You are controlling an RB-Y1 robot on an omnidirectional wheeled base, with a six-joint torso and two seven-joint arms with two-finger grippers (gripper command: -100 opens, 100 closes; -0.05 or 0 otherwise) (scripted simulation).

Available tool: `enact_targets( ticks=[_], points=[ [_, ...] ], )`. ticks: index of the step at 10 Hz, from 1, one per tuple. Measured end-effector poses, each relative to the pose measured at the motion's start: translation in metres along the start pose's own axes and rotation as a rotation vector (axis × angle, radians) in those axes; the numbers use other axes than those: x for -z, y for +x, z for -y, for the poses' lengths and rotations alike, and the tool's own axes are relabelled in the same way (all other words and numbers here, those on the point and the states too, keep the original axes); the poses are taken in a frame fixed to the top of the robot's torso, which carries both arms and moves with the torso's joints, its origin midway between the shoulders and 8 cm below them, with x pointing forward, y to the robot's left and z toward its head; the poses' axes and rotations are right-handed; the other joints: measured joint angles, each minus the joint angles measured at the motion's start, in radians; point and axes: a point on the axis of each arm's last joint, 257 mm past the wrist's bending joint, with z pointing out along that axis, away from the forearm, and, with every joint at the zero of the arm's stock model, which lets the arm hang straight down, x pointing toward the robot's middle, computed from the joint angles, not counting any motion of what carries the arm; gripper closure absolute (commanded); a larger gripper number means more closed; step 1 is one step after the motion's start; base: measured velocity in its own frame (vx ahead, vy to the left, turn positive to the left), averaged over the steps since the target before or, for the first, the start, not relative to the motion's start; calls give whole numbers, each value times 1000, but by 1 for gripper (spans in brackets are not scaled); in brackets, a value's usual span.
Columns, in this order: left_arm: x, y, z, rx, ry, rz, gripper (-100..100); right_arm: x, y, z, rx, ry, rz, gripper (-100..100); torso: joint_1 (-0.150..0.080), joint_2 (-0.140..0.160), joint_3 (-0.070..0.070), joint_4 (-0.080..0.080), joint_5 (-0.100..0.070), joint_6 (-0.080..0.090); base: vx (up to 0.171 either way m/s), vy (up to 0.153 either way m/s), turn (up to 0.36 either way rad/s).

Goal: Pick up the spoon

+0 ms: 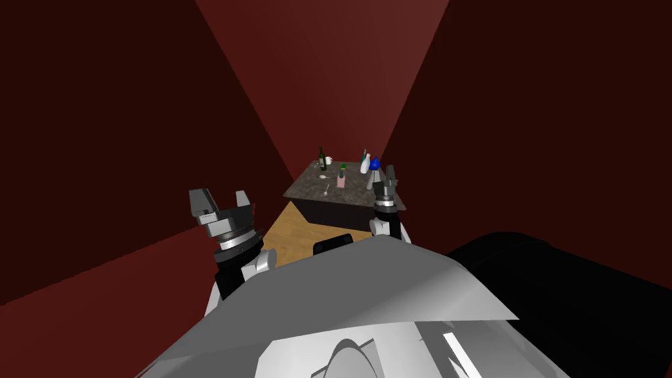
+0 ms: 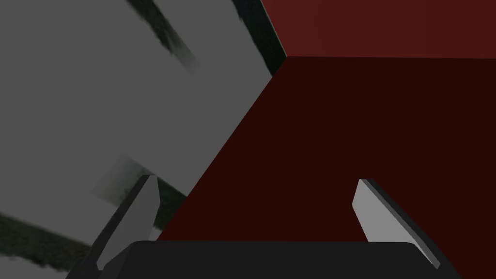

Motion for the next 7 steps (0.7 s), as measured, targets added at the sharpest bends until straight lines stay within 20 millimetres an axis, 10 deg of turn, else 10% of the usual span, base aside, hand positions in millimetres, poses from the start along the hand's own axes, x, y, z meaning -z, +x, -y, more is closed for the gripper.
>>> enact_targets(
  ticks=[7],
  points=[
    [0, 0, 0, 0, 0, 0, 0, 6, 5, 32, 86, 85, -173, -100, 7, -4, -2, -1, 2, 0, 60, 118, 128]
  ],
)
